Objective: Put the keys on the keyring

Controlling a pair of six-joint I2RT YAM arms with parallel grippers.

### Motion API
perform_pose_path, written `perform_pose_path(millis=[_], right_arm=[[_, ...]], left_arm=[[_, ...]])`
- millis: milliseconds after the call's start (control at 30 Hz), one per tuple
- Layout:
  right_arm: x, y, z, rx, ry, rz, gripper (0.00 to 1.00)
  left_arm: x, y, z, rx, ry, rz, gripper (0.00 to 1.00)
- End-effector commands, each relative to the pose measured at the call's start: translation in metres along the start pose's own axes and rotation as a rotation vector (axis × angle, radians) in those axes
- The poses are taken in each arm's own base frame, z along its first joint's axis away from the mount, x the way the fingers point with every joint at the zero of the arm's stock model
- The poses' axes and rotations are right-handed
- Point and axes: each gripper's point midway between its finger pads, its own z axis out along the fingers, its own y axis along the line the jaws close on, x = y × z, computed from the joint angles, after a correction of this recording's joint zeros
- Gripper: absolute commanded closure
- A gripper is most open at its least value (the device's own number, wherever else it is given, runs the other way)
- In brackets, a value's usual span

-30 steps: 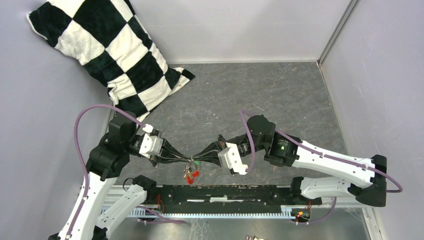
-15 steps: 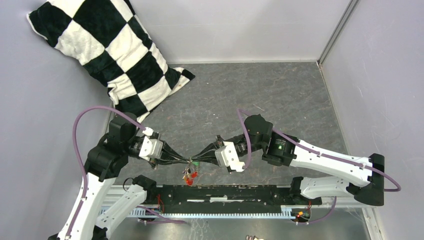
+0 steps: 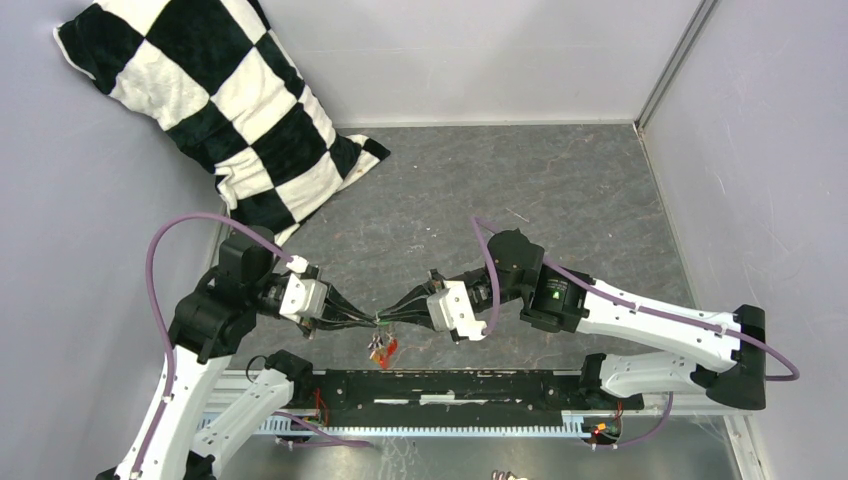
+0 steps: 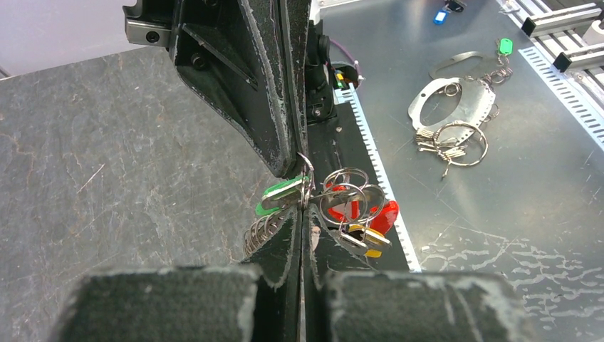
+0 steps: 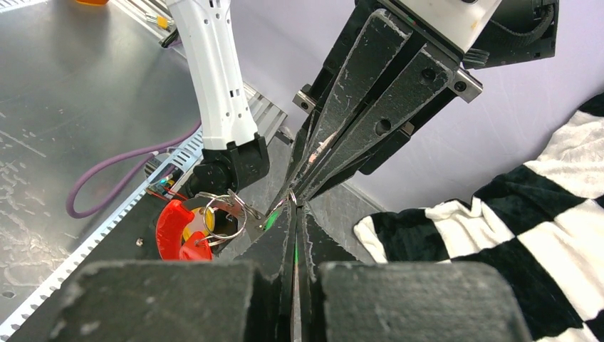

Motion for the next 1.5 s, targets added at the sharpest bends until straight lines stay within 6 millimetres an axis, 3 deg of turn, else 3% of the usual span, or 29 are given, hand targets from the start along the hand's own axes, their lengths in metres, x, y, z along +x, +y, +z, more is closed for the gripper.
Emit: perform_pose_path(millis=[0, 667, 1033, 1467], right_arm=[[-0.035, -0.024, 0.002, 0.065, -0.080, -0.074, 1.00], [-0.007, -0.026, 0.015, 0.050, 0.023, 0.061, 1.00], [0.006, -0.031, 0.007, 0.098, 0.141, 0.172, 0.73], [-0.002, -0.053, 0.006, 0.139, 0.212, 0.207, 0.67]], left_arm=[[-0.003, 0.002, -0.001, -0.007, 0.003, 0.050, 0.98], [-0.004, 0.002, -0.002, -0.016, 0.007, 0.098, 0.98], [-0.009, 0.009, -0.002, -0.066, -0.019, 0.113, 0.98], [-0.019, 0.022, -0.001, -0.116, -0.060, 0.147, 0.98]])
